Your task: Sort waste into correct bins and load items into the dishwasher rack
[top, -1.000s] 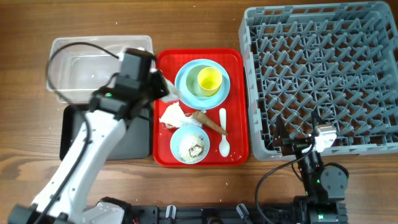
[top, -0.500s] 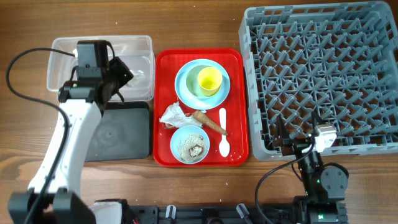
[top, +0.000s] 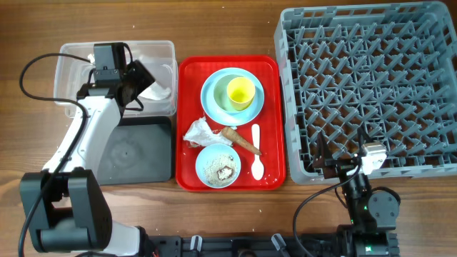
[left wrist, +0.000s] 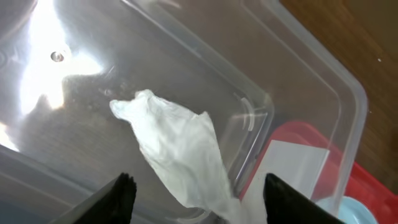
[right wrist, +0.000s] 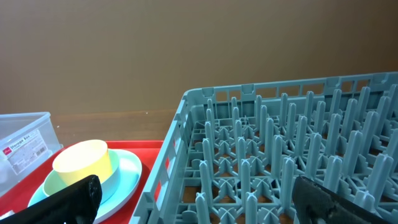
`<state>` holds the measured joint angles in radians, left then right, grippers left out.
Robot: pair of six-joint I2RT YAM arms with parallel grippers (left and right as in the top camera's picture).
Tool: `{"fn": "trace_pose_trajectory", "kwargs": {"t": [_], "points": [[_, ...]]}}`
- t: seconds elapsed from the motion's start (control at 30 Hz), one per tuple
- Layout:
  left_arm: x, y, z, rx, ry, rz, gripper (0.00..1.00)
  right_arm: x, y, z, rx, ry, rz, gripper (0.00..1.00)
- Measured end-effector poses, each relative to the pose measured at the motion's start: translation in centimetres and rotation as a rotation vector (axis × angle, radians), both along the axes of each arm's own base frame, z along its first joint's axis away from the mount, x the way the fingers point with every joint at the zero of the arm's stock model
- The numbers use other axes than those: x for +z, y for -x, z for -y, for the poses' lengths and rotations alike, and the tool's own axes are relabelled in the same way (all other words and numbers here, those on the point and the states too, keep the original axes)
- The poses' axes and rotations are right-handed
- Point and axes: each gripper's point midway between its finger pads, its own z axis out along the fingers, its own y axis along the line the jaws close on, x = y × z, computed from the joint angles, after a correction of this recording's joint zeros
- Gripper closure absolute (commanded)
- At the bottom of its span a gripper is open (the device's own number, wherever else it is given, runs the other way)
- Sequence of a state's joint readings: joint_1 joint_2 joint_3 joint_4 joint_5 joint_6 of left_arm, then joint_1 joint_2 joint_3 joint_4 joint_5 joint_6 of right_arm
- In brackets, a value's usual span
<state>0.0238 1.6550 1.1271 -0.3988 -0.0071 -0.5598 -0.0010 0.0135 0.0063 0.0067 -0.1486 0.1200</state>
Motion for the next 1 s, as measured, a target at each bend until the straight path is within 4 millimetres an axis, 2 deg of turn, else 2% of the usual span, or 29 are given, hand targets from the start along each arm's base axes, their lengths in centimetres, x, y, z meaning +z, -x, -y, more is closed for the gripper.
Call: {"fn": "trace_pose_trajectory", "kwargs": {"t": [0.13,0.2,0.27,0.4,0.47,0.53,0.57,0.7,0.8,1.0], "points": [[0.3,0.3,0.5,-0.017,0.023,-0.001,0.22,0.0,0.0,0.0,0.000,0.000,0.000,0.00],[1.4,0.7,1.2,-0.044,0.060,0.011,0.25,0.0,0.0,0.0,0.000,0.000,0.000,0.00],[2.9,1.9,2.5,-0.088,0.118,0.011,0.34,0.0,0.0,0.0,0.000,0.000,0.000,0.00],[6.3,5.1,5.2,-0.179,0.244,0.012,0.71,0.0,0.0,0.0,0.000,0.000,0.000,0.00],[7.8,6.9,6.2,-0.216,0.287,0.004,0.75,0.0,0.0,0.0,0.000,0.000,0.000,0.00],[8.6,8.5,6.7,-0.231,0.317,-0.012,0.71,0.0,0.0,0.0,0.000,0.000,0.000,0.00],[8.8,9.7,7.0,-0.236,0.332,-0.037,0.64,0.0,0.0,0.0,0.000,0.000,0.000,0.00],[7.6,12.9,7.8,-0.281,0.341,-0.162,0.60,0.0,0.0,0.0,0.000,0.000,0.000,0.00],[6.9,13.8,8.7,-0.332,0.327,-0.198,0.55,0.0,0.0,0.0,0.000,0.000,0.000,0.00],[3.6,14.8,11.4,-0.443,0.295,-0.242,0.41,0.0,0.0,0.0,0.000,0.000,0.000,0.00]]}}
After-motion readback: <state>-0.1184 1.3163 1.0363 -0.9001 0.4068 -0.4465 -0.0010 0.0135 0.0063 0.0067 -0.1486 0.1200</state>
